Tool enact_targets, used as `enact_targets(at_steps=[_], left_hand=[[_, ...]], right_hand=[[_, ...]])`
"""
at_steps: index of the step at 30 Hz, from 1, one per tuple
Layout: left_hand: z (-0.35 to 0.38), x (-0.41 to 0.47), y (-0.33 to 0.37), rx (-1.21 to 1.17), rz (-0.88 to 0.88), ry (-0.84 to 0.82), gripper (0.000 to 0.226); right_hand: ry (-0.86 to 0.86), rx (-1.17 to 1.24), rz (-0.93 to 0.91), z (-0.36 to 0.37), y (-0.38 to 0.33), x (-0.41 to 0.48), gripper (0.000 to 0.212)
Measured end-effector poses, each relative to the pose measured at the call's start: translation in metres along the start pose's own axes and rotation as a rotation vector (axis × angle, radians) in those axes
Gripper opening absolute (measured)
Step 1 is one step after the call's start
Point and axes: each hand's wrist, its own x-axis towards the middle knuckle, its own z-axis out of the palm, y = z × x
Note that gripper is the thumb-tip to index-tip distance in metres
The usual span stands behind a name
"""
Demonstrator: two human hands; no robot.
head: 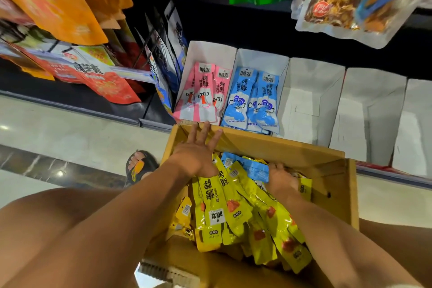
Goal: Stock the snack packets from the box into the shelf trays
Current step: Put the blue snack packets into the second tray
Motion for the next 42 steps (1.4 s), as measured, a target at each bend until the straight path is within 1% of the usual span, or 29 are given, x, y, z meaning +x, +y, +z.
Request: enact_targets(at_steps=[5, 7, 9, 12, 13, 15, 18, 20, 23, 27, 31, 32, 37, 42], left_hand=[[-0.002, 0.0, 0.0, -0.006, -0.003, 0.009, 0.111], [-0.003, -0.001, 0.0, -0.014, -0.002, 0.007, 0.108], [-0.004, 0.0, 0.001, -0.019, -0.003, 0.005, 0.106], [-0.006, 0.0, -0.001, -0.024, -0.007, 0.015, 0.103], [-0.006, 0.0, -0.002, -0.028, -0.004, 0.018, 0.101], [-0.006, -0.001, -0.003, -0.032, 0.003, 0.024, 0.098], [-0.005, -0.004, -0.003, -0.017, 0.006, 0.03, 0.089], [-0.004, -0.005, -0.003, -0.003, 0.008, 0.031, 0.083], [-0.007, -0.006, -0.004, -0.005, 0.018, 0.033, 0.081], [-0.012, -0.009, -0.004, -0.037, 0.026, 0.049, 0.079], [-0.013, -0.014, -0.004, -0.03, 0.056, 0.076, 0.078], [-0.013, -0.016, -0.003, -0.024, 0.064, 0.084, 0.078], [-0.012, -0.036, 0.008, -0.033, 0.115, 0.146, 0.069], [-0.015, -0.065, 0.02, -0.196, 0.189, 0.15, 0.059]], right_hand=[[-0.032, -0.085, -0.028, -0.011, 0.001, -0.004, 0.064], [-0.04, -0.104, -0.038, -0.016, 0.0, -0.008, 0.055], [-0.012, -0.124, -0.046, -0.018, 0.0, -0.012, 0.045], [0.01, -0.171, -0.085, -0.021, 0.005, -0.016, 0.037], [-0.01, -0.171, -0.107, -0.022, 0.008, -0.018, 0.038], [-0.076, -0.156, -0.138, -0.021, 0.013, -0.019, 0.048], [-0.176, -0.092, -0.097, -0.016, 0.016, -0.023, 0.064], [-0.159, -0.026, -0.061, -0.013, 0.017, -0.027, 0.068], [-0.102, 0.037, -0.029, -0.013, 0.018, -0.032, 0.072], [-0.133, 0.035, -0.051, -0.028, 0.021, -0.037, 0.059], [-0.054, 0.027, -0.019, -0.057, 0.025, -0.053, 0.034], [-0.04, 0.018, -0.02, -0.064, 0.028, -0.057, 0.031], [-0.009, -0.001, -0.057, -0.103, 0.039, -0.091, 0.029], [0.006, 0.121, -0.178, -0.157, 0.028, -0.132, 0.023]])
